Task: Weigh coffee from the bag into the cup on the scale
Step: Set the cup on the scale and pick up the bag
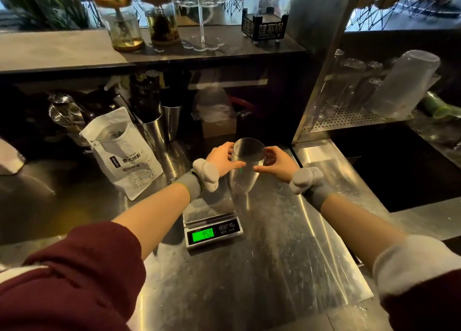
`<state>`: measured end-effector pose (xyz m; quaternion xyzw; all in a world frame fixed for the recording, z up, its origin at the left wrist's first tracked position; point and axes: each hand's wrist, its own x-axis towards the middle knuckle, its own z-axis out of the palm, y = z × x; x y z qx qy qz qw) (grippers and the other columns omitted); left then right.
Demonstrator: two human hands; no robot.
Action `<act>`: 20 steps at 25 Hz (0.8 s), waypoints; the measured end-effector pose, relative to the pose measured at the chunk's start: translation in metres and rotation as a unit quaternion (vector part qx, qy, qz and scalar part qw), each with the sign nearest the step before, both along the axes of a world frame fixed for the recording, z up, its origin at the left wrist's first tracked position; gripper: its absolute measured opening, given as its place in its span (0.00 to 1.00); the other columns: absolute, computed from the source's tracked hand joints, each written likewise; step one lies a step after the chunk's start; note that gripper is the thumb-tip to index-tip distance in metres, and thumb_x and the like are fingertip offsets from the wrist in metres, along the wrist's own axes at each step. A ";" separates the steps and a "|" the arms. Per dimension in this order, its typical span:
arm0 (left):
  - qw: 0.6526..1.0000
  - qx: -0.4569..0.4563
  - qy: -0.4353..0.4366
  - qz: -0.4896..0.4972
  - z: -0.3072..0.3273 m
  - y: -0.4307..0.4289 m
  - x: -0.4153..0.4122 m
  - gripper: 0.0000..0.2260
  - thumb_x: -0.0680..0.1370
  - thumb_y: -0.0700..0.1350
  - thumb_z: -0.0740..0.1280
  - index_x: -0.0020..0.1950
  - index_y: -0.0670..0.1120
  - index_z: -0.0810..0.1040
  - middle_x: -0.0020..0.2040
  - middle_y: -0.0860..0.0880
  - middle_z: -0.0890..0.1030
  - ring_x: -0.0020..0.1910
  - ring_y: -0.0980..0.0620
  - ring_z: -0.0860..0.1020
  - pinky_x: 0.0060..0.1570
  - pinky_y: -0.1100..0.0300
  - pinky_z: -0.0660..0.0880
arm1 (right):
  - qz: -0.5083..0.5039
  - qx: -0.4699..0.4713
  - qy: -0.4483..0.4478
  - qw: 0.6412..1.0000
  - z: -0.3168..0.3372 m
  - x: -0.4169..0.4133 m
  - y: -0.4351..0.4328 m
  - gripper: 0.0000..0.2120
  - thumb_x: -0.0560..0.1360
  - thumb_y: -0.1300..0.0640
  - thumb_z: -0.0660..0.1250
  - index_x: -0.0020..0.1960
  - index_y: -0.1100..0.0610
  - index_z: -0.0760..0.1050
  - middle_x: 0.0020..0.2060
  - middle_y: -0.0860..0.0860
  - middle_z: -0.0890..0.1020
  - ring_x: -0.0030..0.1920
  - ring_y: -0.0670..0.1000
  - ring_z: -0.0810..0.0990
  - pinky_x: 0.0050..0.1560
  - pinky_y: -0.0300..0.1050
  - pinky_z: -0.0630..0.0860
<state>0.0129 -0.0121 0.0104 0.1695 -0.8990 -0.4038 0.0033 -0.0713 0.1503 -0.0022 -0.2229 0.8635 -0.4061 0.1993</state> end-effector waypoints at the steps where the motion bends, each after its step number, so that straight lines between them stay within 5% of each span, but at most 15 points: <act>1: 1.000 -0.003 0.007 0.008 0.005 -0.005 0.005 0.28 0.71 0.46 0.72 0.68 0.42 0.67 0.62 0.42 0.77 0.61 0.45 0.76 0.63 0.49 0.74 | 0.011 -0.010 0.001 1.000 0.005 0.003 -0.005 0.34 0.68 0.58 0.75 0.70 0.61 0.64 0.63 0.56 0.76 0.62 0.54 0.76 0.56 0.40 0.73; 12: 0.999 0.005 -0.002 0.052 0.016 -0.050 0.073 0.27 0.72 0.42 0.71 0.69 0.41 0.66 0.64 0.41 0.76 0.63 0.44 0.75 0.63 0.51 0.73 | 0.120 0.006 0.020 0.993 0.011 0.043 -0.062 0.32 0.69 0.56 0.75 0.70 0.61 0.66 0.62 0.57 0.76 0.61 0.53 0.76 0.60 0.44 0.73; 20: 0.998 -0.019 -0.039 0.040 0.009 -0.061 0.081 0.29 0.75 0.43 0.67 0.73 0.42 0.59 0.68 0.41 0.72 0.63 0.43 0.74 0.62 0.51 0.72 | 0.104 -0.023 -0.009 0.994 0.001 0.057 -0.071 0.33 0.70 0.57 0.74 0.70 0.61 0.64 0.65 0.57 0.74 0.65 0.55 0.74 0.58 0.41 0.72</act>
